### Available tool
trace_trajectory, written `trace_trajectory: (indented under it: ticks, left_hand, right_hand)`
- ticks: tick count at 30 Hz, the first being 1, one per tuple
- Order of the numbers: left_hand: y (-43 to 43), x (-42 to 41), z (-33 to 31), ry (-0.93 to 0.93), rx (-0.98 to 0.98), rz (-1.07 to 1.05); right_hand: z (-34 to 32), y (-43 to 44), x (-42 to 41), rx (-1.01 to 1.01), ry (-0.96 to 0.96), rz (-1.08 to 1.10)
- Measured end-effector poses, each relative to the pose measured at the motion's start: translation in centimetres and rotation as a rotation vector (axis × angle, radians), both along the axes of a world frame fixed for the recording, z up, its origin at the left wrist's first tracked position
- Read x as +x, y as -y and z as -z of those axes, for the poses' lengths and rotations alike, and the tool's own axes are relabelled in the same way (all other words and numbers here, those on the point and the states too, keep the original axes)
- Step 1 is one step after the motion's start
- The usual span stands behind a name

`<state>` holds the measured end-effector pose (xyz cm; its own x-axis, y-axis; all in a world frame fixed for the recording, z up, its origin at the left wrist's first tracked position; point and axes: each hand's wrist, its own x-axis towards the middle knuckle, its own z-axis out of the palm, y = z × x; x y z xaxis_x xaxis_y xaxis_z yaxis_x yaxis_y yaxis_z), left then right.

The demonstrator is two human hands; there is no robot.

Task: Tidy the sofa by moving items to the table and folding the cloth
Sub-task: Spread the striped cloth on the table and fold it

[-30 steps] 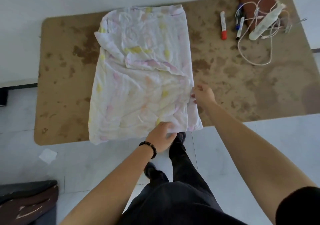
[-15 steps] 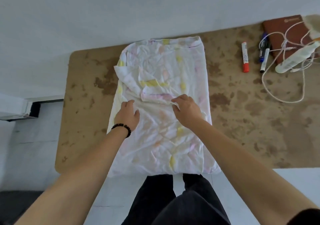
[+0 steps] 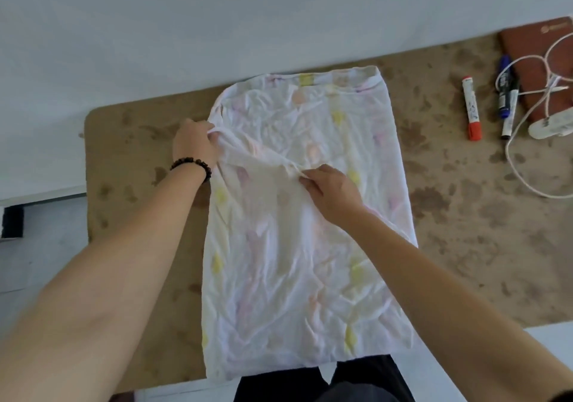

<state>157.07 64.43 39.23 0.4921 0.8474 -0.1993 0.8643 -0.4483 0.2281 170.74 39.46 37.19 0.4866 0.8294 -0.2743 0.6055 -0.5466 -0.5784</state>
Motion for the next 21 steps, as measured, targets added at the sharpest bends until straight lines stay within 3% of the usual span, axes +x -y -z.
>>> trace_trajectory:
  ticks: [5,7,14,19,21]
  left_hand:
    - [-3.1,5.0,-2.9,0.239,0.054,-0.005]
    - [-3.5,7.8,-2.9,0.298,0.049,0.021]
    - [-2.9,12.5,1.4,0.350,0.170,0.188]
    - [-0.6,8.6,4.8,0.265,0.028,0.306]
    - [1.0,6.1,5.4,0.191,0.109,0.256]
  right_hand:
    - [-2.8,-2.4,8.9,0.103,-0.295,0.606]
    - [-2.9,-3.2,12.5,0.141,-0.268,0.735]
    - [0.1,-5.7,19.2,0.016,0.038,0.670]
    - [2.5,-6.8,18.9,0.009,0.037,0.670]
    - [2.6,-6.4,16.7,0.068,0.120,0.634]
